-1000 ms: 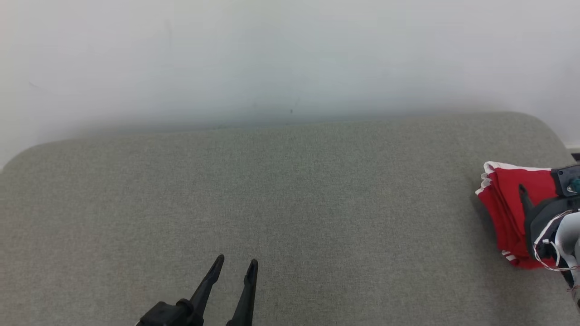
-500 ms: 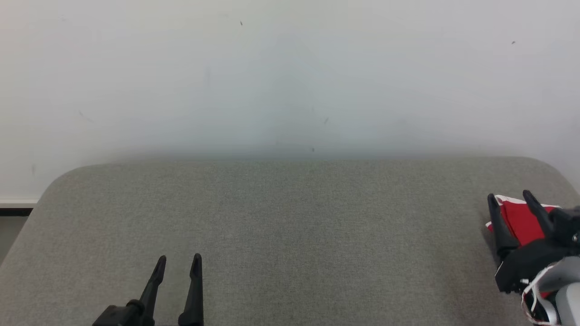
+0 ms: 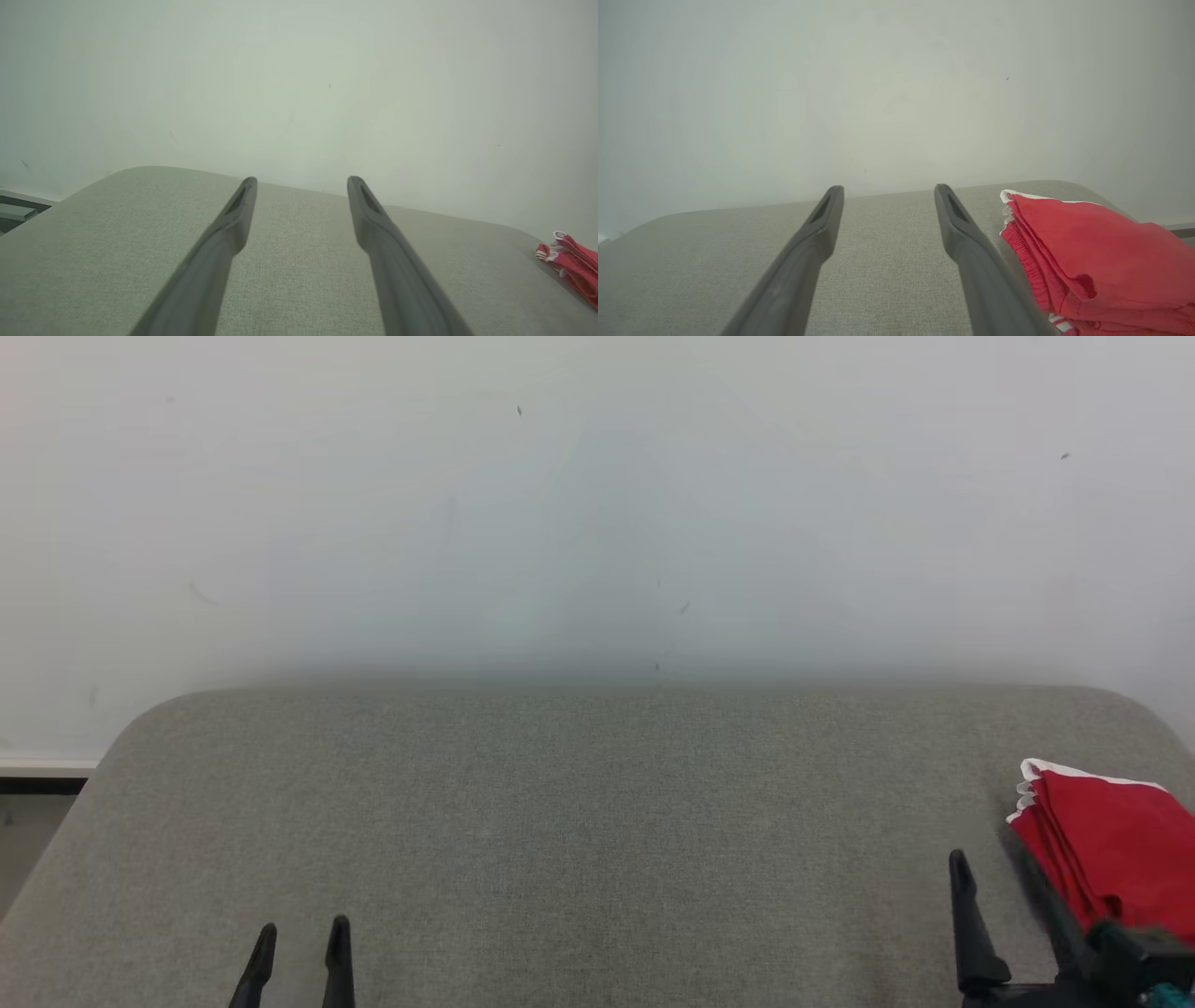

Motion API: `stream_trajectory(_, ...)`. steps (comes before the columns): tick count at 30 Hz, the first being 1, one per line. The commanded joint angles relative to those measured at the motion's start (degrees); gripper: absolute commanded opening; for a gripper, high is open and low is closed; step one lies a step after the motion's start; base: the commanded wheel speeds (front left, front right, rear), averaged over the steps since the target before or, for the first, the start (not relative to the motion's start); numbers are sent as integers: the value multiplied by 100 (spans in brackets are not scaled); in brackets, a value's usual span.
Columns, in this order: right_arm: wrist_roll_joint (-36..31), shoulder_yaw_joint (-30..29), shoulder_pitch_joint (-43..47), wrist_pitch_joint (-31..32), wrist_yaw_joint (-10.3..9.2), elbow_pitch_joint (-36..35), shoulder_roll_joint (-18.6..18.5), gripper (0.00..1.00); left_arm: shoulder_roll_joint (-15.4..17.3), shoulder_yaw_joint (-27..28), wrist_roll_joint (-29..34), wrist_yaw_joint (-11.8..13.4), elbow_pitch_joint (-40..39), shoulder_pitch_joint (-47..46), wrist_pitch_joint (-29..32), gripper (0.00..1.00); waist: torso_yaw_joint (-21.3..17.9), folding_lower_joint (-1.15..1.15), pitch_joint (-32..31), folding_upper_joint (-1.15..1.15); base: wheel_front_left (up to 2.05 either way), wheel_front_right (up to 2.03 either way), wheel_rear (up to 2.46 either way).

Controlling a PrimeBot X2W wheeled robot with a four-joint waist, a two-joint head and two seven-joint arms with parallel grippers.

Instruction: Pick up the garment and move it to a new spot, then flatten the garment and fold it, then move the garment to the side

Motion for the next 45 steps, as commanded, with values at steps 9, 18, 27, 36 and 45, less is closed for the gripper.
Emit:
stream_trajectory(9, -483, 301, 447, -245, -13, 115, 287, 100, -443, 638, 470, -310, 123, 565, -15, 100, -189, 1, -20, 0, 0, 0, 0)
stream_trajectory(18, -555, 464, 573, -211, -13, 117, 361, 100, -595, 750, 655, -384, 289, 626, -15, 100, -223, 1, -18, 0, 0, 0, 0)
stream_trajectory(27, -509, 446, 533, -171, -13, 63, 372, 100, -655, 796, 686, -399, 290, 572, -16, 100, -247, 1, 28, 0, 0, 0, 0)
stream_trajectory(36, -414, 480, 541, -168, -13, 56, 372, 100, -661, 715, 641, -405, 309, 524, -16, 100, -245, 1, 61, 0, 0, 0, 0)
stream_trajectory(45, -402, 507, 503, -164, -13, 61, 372, 100, -666, 728, 585, -400, 260, 521, -16, 100, -246, 1, 57, 0, 0, 0, 0)
